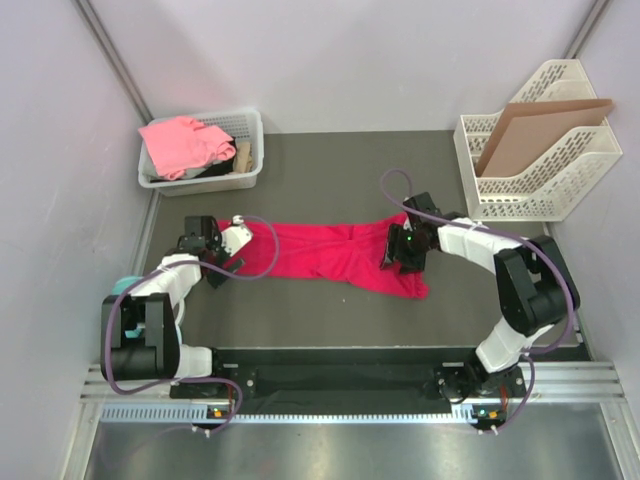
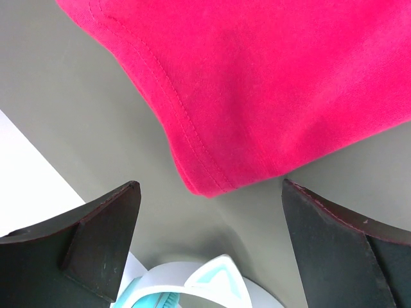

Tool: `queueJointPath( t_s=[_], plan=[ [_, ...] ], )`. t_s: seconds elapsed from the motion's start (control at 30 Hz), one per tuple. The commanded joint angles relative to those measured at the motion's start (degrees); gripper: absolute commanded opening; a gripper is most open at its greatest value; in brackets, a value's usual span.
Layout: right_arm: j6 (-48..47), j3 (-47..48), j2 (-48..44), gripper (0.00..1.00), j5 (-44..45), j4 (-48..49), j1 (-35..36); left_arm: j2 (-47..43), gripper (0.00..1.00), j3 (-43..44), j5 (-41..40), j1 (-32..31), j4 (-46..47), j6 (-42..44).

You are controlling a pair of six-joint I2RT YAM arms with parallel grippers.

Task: Fold and stack the t-shirts
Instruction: Fold the other side of the tshirt into a rectangle

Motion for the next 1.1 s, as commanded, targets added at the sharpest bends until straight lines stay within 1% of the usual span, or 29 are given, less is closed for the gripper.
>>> queueJointPath(
  t_s=[0.0, 0.07, 0.23, 0.4, 0.43, 0.47, 0.5, 0.57, 0.6, 0.63, 0.67, 0.7, 0.73, 0.8, 0.97, 1.07],
  plan=[
    [-1.46, 0.92, 2.22, 0.56, 5.78, -0.91, -0.7, 1.61, 0.97, -2.87, -1.45, 1.75, -4.78, 2.46],
    [-2.08, -1.09, 1.61, 0.56, 8.85, -2.67, -1.92, 1.79, 0.97, -3.13, -1.28, 4.03, -4.34, 3.96],
    [-3.4, -4.36, -1.64, 0.56, 11.67, -4.7, -4.74, 4.51, 0.96, -1.29, -0.05, 9.48, -4.42, 7.13],
    [-4.54, -4.45, -3.31, 0.56, 15.1, -6.9, -6.76, 4.08, 0.96, -0.06, 1.7, 10.37, -5.3, 6.7],
    [-4.71, -4.45, -3.4, 0.56, 15.11, -6.98, -7.11, 3.81, 0.96, 1.16, 2.32, 10.28, -6.08, 6.09],
    [-4.8, -4.19, -3.49, 0.56, 14.59, -6.9, -7.38, 3.55, 0.96, 2.22, 2.5, 10.37, -8.79, 5.47],
    [-4.89, -3.92, -3.32, 0.56, 14.32, -6.98, -7.21, 2.67, 0.97, 3.54, 6.5, 10.37, -10.47, 3.55],
    [-4.81, -3.05, -3.23, 0.56, 13.01, -7.07, -7.29, 1.7, 0.97, 8.19, 9.86, 10.37, -14.24, 1.43],
    [-4.63, -2.78, -3.75, 0.56, 12.48, -6.99, -7.21, 1.0, 0.98, 9.86, 11.62, 10.37, -17.14, -1.01],
    [-4.45, -2.43, -4.01, 0.56, 12.38, -6.98, -7.21, 0.65, 0.98, 13.18, 15.3, 10.46, -18.38, -2.61],
    [-4.19, -1.82, -4.45, 0.56, 10.99, -7.16, -6.86, 1.08, 0.99, 14.7, 17.25, 10.46, -19.09, -5.75],
    [-4.19, -1.46, -5.24, 0.56, 11.06, -7.33, -6.59, 1.61, 0.99, 16.19, 19.09, 10.63, -21.1, -7.18],
    [-4.19, -0.68, -5.25, 0.56, 11.24, -8.12, -6.33, 2.39, 0.99, 19.08, 22.51, 10.55, -22.08, -8.58],
    [-4.45, -0.06, -5.86, 0.56, 11.86, -8.91, -5.62, 5.72, 0.99, 23.3, 24.73, 10.81, -23.92, -13.22],
    [-4.8, -1.19, -7.44, 0.56, 13.79, -9.36, -5.45, 14.07, 0.99, 27.63, 30.78, 13.09, -26.04, -19.05],
    [-4.72, -2.42, -7.71, 0.56, 13.7, -8.66, -5.45, 17.68, 0.99, 28.95, 34.56, 13.27, -28.4, -19.49]
  ],
)
